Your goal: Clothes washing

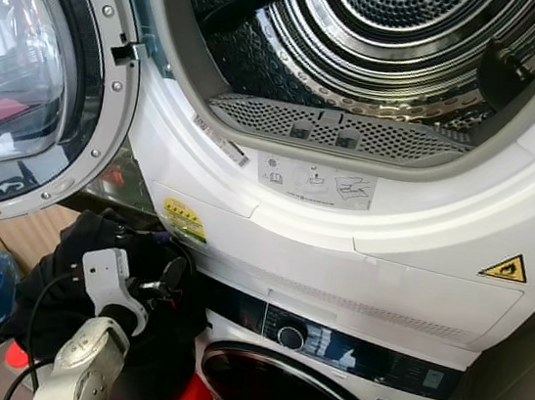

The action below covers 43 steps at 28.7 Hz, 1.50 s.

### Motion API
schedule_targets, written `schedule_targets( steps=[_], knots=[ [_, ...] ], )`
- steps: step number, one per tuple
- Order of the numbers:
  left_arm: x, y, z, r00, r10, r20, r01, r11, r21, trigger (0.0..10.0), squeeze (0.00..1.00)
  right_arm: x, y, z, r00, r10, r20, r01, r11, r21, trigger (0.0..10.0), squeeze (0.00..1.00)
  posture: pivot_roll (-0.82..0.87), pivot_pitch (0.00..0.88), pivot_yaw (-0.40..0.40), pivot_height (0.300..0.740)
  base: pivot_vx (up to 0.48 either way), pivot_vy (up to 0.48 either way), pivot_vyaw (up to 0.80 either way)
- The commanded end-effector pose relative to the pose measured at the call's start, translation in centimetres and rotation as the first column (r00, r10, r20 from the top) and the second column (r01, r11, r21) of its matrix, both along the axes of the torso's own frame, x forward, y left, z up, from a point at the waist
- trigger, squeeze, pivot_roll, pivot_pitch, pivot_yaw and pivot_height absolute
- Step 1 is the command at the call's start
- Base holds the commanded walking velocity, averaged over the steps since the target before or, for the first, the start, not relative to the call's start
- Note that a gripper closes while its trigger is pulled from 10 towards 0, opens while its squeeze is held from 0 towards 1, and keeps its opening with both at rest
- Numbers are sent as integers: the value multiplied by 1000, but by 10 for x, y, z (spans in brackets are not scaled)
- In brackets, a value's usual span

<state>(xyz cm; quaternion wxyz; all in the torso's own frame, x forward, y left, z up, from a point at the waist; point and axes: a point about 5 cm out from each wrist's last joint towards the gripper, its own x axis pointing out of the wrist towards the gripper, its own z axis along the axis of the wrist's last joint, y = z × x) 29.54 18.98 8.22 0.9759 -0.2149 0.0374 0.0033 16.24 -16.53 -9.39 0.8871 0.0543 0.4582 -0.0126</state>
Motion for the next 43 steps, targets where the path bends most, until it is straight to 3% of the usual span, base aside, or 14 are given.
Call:
schedule_targets(
  steps=[1,30,43],
  knots=[
    [1,3,-4,1000,7,-28,-7,1000,-7,0,0,0,5,0,1000,6,-5,-6,1000,8,10000,0,11,0,126,740,0,0,0],
    [-5,5,-9,999,11,-47,-10,1000,24,0,0,1,7,0,1000,12,-3,-12,1000,9,10000,0,15,0,131,740,0,0,0],
    [-8,9,-3,1000,10,-3,-10,999,40,0,0,2,10,0,1000,13,-2,-13,1000,13,10000,0,2,0,145,740,0,0,0]
  ],
)
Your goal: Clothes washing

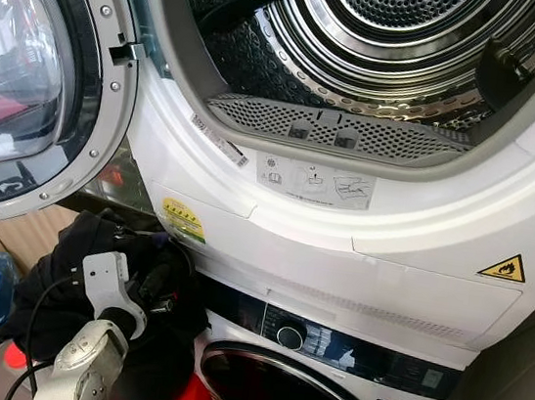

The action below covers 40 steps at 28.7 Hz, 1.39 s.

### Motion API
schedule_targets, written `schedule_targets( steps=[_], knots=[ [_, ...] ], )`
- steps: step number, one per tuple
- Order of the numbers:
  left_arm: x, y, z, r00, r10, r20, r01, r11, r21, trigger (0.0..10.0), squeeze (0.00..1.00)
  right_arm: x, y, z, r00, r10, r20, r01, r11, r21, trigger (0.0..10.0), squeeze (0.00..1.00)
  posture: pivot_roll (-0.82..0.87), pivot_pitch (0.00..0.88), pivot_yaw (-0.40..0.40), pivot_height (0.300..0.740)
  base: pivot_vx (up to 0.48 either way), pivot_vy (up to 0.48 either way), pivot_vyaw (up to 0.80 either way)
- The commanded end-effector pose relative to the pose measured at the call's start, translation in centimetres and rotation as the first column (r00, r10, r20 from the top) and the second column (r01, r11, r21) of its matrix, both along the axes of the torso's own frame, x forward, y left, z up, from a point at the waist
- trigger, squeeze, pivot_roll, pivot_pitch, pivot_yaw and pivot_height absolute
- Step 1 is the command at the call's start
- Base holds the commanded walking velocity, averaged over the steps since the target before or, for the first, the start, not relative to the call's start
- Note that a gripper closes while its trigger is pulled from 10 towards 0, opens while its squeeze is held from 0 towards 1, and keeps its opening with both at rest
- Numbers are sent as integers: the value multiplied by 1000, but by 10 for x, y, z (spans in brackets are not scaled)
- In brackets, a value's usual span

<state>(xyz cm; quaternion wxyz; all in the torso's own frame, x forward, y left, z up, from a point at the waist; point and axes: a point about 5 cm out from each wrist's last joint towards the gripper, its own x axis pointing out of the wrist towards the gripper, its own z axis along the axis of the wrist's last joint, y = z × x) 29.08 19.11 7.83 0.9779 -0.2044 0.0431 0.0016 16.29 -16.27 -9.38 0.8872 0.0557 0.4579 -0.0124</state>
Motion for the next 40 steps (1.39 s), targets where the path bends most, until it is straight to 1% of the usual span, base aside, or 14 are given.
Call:
schedule_targets(
  steps=[1,10,13,17,18,19,20,21,27,28,30,35,36,40],
  knots=[
    [-3,7,1,1000,16,7,-16,1000,18,0,0,1,7,0,1000,14,-3,-14,1000,10,10000,0,2,0,145,740,0,0,0],
    [-11,2,5,999,-24,45,23,999,27,0,0,1,8,0,1000,17,-2,-17,1000,11,10000,0,0,0,149,740,0,0,0],
    [-25,-10,20,975,-159,158,141,983,116,0,0,2,8,0,1000,24,-1,-24,1000,9,10000,0,2,0,147,740,0,0,0],
    [-35,-25,32,928,-305,215,263,944,201,0,0,2,6,0,1000,28,-1,-28,1000,6,10000,0,9,0,143,740,0,0,0],
    [-38,-33,37,897,-376,232,324,917,234,0,0,2,6,1,1000,31,-1,-31,1000,5,10000,0,13,0,140,740,0,0,0],
    [-45,-47,46,826,-507,246,433,851,297,0,0,3,6,1,999,34,1,-34,999,3,10000,0,16,0,139,740,0,0,0],
    [-47,-52,48,804,-542,245,463,829,312,0,0,4,6,1,999,35,2,-35,999,3,10000,0,18,0,139,740,0,0,0],
    [-52,-60,51,748,-620,236,528,772,355,0,0,4,6,1,999,36,3,-36,999,2,10000,0,18,0,138,740,0,0,0],
    [-67,-79,56,568,-805,172,689,580,435,0,0,5,6,2,999,33,5,-33,999,4,10000,0,20,0,142,740,0,0,0],
    [-67,-79,56,568,-805,172,689,580,435,0,0,5,6,2,999,33,5,-33,999,4,10000,0,20,0,142,740,0,0,0],
    [-68,-85,68,487,-857,167,712,501,493,0,0,5,7,2,1000,30,4,-31,1000,6,10000,0,25,0,142,740,0,0,0],
    [-62,-96,101,358,-919,165,662,374,649,0,0,4,8,1,1000,19,2,-19,1000,11,10000,0,29,0,144,740,0,0,0],
    [-59,-99,111,316,-936,154,635,329,699,0,0,4,9,1,1000,18,3,-18,1000,13,10000,0,30,0,144,740,0,0,0],
    [-47,-102,138,248,-958,145,552,263,792,0,0,5,11,1,1000,15,3,-16,1000,18,10000,0,30,0,144,740,0,0,0]
  ],
)
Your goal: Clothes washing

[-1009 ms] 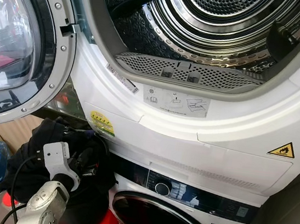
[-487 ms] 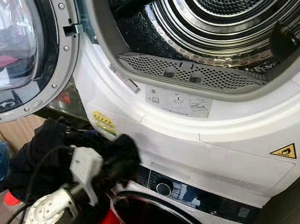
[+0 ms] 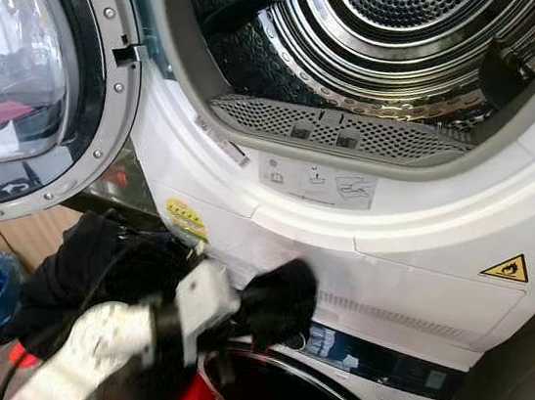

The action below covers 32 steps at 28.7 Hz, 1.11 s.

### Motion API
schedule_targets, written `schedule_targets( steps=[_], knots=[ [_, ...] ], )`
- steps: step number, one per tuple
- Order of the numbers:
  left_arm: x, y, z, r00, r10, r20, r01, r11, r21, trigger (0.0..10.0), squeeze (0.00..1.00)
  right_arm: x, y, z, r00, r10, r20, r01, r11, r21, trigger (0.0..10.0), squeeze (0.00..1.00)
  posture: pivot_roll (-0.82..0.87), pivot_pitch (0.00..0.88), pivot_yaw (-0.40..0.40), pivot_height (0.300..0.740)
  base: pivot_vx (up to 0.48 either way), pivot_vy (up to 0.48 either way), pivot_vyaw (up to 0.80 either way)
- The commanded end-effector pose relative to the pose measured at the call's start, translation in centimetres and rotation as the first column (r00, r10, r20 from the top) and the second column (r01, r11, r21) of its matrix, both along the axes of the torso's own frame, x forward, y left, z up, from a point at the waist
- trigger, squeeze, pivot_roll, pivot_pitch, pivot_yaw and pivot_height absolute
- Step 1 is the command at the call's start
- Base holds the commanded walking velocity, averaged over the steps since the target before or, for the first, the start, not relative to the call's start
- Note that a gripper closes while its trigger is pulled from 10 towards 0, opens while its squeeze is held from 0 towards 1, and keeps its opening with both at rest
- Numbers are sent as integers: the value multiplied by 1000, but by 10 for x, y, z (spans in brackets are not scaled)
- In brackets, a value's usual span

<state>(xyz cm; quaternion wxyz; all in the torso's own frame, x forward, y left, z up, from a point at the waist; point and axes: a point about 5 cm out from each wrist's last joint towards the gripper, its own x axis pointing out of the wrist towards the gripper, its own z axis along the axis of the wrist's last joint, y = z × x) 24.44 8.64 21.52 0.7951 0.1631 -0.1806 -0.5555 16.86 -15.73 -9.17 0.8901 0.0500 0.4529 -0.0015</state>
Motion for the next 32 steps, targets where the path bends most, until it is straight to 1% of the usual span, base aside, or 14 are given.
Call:
schedule_targets(
  steps=[1,7,11,14,16,17,19,20,23,24,25,26,30,32],
  knots=[
    [3,1,8,998,-33,46,31,999,42,0,0,0,6,-1,1000,-9,-9,9,1000,19,10000,0,31,0,144,740,0,0,0],
    [18,-6,36,974,-162,158,142,982,128,0,0,0,8,0,1000,-9,-6,9,1000,22,10000,0,20,0,148,740,0,0,0],
    [30,-12,64,937,-216,274,171,969,179,0,0,0,6,-1,1000,-23,-4,23,1000,21,10000,0,7,0,151,740,0,0,0],
    [40,-18,93,884,-218,413,152,971,187,0,0,-4,4,-2,1000,-27,-11,27,999,17,10000,0,7,0,153,740,0,0,0],
    [48,-19,109,855,-169,490,111,983,145,0,0,-5,3,-2,1000,-28,-13,28,999,15,10000,0,9,0,151,740,0,0,0],
    [57,-16,123,824,-113,556,60,992,111,0,0,-5,3,-2,1000,-28,-14,28,999,15,10000,0,10,0,146,740,0,0,0],
    [60,-15,128,812,-93,577,42,994,101,0,0,-5,3,-2,1000,-28,-14,28,999,15,10000,0,10,0,146,740,0,0,0],
    [72,-8,144,767,-15,641,-28,998,57,0,0,-4,4,-2,1000,-26,-13,26,1000,15,10000,0,6,0,144,740,0,0,0],
    [84,-1,162,738,58,672,-69,998,-10,0,0,-2,4,-1,1000,-27,-8,27,999,16,10000,0,3,0,146,740,0,0,0],
    [84,-1,162,738,58,672,-69,998,-10,0,0,-2,4,-1,1000,-27,-8,27,999,16,10000,0,3,0,146,740,0,0,0],
    [97,6,171,745,129,654,-109,992,-71,0,0,1,4,0,1000,-29,-2,29,999,16,10000,0,2,0,146,740,0,0,0],
    [101,8,173,749,148,646,-121,989,-86,0,0,2,4,0,1000,-29,0,29,999,16,10000,0,2,0,146,740,0,0,0],
    [141,30,162,884,328,334,-277,942,-191,0,0,5,3,2,999,-40,12,40,999,15,10000,0,-26,0,158,740,0,0,0],
    [148,30,156,919,323,224,-283,939,-194,0,0,4,2,2,999,-51,12,51,999,16,10000,0,-34,0,162,740,0,0,0]
  ],
)
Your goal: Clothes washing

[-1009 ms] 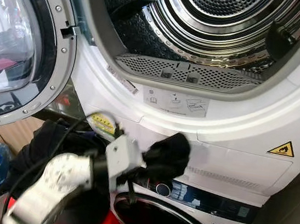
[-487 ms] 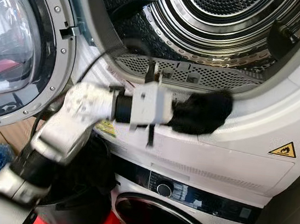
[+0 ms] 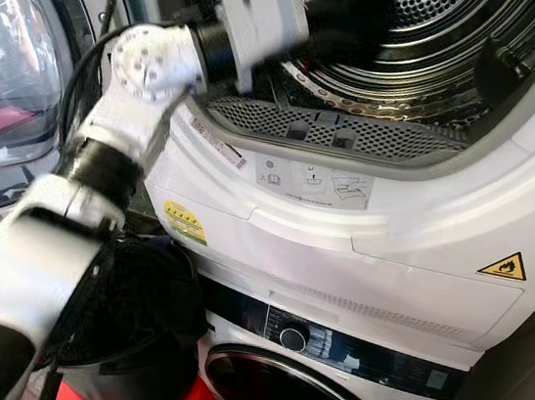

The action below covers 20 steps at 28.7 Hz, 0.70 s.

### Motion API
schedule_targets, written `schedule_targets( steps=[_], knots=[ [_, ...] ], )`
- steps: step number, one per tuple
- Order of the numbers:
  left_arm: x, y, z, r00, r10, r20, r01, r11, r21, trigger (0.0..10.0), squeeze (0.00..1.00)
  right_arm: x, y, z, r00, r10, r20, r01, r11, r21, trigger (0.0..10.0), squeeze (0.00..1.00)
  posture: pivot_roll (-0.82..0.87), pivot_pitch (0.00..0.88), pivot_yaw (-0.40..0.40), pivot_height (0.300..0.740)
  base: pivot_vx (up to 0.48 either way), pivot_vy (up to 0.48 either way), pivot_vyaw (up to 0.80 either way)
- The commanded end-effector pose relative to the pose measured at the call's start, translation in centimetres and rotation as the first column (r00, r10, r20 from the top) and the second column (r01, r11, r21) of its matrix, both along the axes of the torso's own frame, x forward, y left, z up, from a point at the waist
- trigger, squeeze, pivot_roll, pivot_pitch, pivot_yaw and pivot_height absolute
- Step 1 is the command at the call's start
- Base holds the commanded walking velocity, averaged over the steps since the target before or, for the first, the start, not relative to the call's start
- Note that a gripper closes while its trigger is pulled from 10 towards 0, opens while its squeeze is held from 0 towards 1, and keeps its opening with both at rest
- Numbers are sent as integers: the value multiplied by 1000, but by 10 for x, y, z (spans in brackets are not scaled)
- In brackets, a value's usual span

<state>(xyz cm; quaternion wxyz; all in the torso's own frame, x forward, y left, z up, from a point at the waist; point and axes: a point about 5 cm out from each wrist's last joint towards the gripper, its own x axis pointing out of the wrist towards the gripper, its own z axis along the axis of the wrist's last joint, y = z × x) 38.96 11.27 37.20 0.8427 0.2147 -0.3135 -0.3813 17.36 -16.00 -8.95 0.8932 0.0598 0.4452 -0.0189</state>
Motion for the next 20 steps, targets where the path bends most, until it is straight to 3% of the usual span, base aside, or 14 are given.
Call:
schedule_targets(
  steps=[1,2,3,4,8,14,20],
  knots=[
    [4,3,-2,997,-4,-72,1,999,-36,0,0,-2,4,-1,1000,-11,-3,11,1000,14,10000,0,-36,0,163,740,0,0,0],
    [7,2,-4,992,-18,-126,11,998,-58,1333,0,-3,3,-2,1000,-13,-6,13,1000,13,10000,0,-37,0,162,740,0,0,0],
    [8,2,-5,990,-22,-137,13,998,-62,1333,0,-4,3,-2,1000,-13,-6,13,1000,12,10000,0,-37,0,162,740,0,0,0],
    [10,1,-5,988,-17,-157,5,997,-78,10000,0,-8,2,-3,1000,-23,-14,23,1000,12,10000,0,-56,0,169,740,0,0,0],
    [12,-4,-12,981,-12,-195,7,1000,-29,10000,0,-16,0,-6,999,-36,-29,36,999,9,10000,0,-72,0,176,740,0,0,0],
    [11,-16,-31,968,-60,-244,90,989,115,10000,0,-27,-2,-10,998,-50,-45,50,999,7,10000,0,-116,0,192,740,0,0,0],
    [9,-24,-35,961,-93,-261,143,973,183,10000,0,-38,-8,-13,996,-70,-52,70,998,-5,10000,0,-161,0,195,740,0,0,0]
  ],
)
